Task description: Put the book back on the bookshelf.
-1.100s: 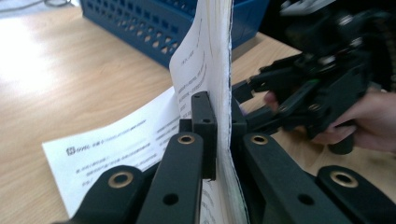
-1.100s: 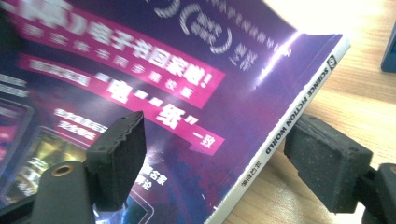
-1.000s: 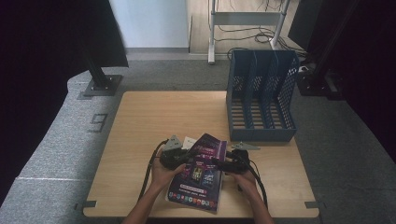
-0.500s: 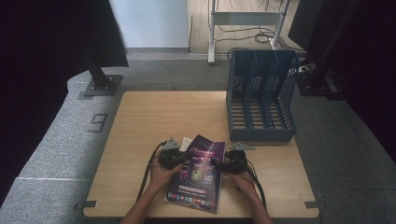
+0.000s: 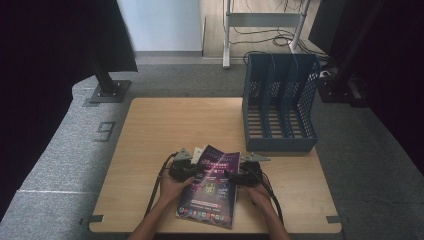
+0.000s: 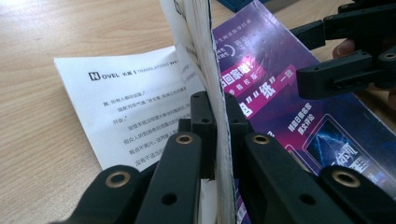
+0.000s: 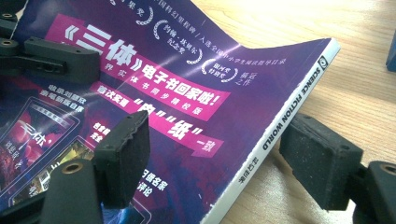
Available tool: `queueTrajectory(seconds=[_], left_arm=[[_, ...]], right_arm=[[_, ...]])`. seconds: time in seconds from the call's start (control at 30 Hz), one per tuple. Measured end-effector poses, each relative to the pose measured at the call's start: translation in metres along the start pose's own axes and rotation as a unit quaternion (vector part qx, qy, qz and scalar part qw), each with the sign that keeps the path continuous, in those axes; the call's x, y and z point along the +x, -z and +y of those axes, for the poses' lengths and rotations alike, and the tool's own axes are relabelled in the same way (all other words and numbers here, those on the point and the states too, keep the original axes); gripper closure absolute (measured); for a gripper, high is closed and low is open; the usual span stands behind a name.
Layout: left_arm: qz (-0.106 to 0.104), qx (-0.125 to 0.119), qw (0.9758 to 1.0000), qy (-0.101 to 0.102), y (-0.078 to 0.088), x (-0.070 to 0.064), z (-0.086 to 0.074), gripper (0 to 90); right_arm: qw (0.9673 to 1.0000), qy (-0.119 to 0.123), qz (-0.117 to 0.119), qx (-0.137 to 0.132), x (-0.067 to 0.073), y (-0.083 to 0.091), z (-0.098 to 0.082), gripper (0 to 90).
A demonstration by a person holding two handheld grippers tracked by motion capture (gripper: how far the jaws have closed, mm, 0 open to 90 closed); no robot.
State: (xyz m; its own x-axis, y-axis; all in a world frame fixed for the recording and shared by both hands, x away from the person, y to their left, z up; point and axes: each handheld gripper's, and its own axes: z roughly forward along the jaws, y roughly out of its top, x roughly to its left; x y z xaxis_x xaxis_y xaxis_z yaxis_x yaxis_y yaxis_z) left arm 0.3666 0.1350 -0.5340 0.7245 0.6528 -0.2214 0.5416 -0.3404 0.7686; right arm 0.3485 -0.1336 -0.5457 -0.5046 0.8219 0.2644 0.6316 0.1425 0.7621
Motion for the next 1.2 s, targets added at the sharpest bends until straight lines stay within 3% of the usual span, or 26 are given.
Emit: queueTrajectory(seconds=[0.47,0.67,0.93,1.2], left_arm=[[-0.011,0.005,0.9999,0.006,-0.002,0.006,-0.001,87.6],[-0.010,0.005,0.9999,0.005,-0.002,0.006,-0.001,86.3],[-0.005,0.015,0.9998,0.009,-0.004,0.005,-0.004,80.0],[0.002,0.017,0.9998,0.009,-0.003,0.005,-0.004,76.6]], right_arm=[[0.9995,0.017,-0.015,0.023,0.001,-0.016,0.011,26.9],[0.9992,0.016,-0.026,0.025,0.000,-0.020,0.012,36.9],[0.9998,-0.009,-0.003,0.017,-0.005,-0.015,0.010,52.7],[0.9999,-0.014,0.005,0.004,-0.005,-0.011,0.010,63.3]])
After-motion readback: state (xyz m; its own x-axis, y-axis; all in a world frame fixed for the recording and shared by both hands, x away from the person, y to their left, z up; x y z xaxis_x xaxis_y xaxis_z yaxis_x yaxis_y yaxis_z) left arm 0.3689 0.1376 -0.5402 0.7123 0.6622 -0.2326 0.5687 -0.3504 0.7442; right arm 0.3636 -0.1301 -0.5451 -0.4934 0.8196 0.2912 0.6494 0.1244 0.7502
